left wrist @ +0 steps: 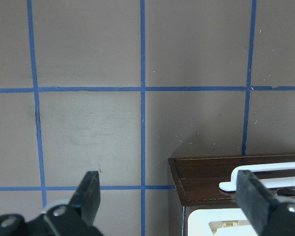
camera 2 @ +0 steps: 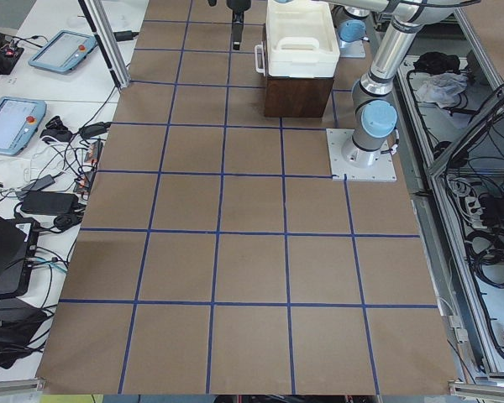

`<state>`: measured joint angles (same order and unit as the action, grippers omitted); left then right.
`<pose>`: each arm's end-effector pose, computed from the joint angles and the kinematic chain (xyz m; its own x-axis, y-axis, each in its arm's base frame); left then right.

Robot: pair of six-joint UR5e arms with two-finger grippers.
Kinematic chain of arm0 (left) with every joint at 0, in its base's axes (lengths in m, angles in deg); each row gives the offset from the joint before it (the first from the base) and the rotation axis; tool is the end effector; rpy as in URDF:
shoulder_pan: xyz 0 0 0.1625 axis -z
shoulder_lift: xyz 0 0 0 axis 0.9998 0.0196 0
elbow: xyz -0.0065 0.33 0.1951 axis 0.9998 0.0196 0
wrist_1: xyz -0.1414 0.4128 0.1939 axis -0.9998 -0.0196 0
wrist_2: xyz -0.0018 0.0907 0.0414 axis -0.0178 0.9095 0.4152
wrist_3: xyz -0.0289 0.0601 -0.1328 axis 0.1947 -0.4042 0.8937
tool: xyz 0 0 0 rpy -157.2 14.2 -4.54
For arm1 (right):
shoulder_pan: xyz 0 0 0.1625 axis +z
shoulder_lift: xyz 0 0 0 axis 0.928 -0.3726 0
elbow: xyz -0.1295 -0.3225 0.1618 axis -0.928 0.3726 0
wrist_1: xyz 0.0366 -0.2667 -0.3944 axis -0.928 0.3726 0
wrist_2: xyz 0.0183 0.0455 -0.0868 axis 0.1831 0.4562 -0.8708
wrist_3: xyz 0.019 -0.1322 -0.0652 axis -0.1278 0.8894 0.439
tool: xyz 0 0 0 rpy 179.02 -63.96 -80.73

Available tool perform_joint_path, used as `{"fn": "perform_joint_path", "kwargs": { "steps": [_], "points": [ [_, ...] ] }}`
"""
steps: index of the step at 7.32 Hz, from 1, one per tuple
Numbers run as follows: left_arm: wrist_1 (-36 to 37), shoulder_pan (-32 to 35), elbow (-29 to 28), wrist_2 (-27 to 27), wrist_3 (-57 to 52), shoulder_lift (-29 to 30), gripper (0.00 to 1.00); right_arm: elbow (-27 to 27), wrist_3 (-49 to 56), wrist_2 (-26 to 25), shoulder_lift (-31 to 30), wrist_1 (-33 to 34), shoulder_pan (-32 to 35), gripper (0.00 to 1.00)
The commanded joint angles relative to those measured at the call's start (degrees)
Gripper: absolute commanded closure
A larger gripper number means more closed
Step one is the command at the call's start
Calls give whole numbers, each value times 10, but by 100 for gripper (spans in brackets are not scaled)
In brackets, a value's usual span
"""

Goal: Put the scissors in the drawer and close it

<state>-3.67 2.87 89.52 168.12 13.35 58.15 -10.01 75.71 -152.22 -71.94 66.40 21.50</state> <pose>-0.1532 -0.5521 0.4632 -0.9997 -0.0110 0.0225 -0.0126 0.9974 -0.0711 0.1325 -0.5342 0.4324 -0.9999 -0.0037 -0.0167 -0.0011 0.9880 -0.1546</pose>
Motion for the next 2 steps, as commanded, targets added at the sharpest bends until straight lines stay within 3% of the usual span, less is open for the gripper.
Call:
{"fn": "perform_joint_path", "kwargs": {
  "steps": [1,2],
  "points": [
    [0,-1,1,-3,0,-1,0,0,-1,1,0,0,0,0],
    [0,-1,1,1,0,-1,0,0,-1,1,1,0,0,0]
  ]
}}
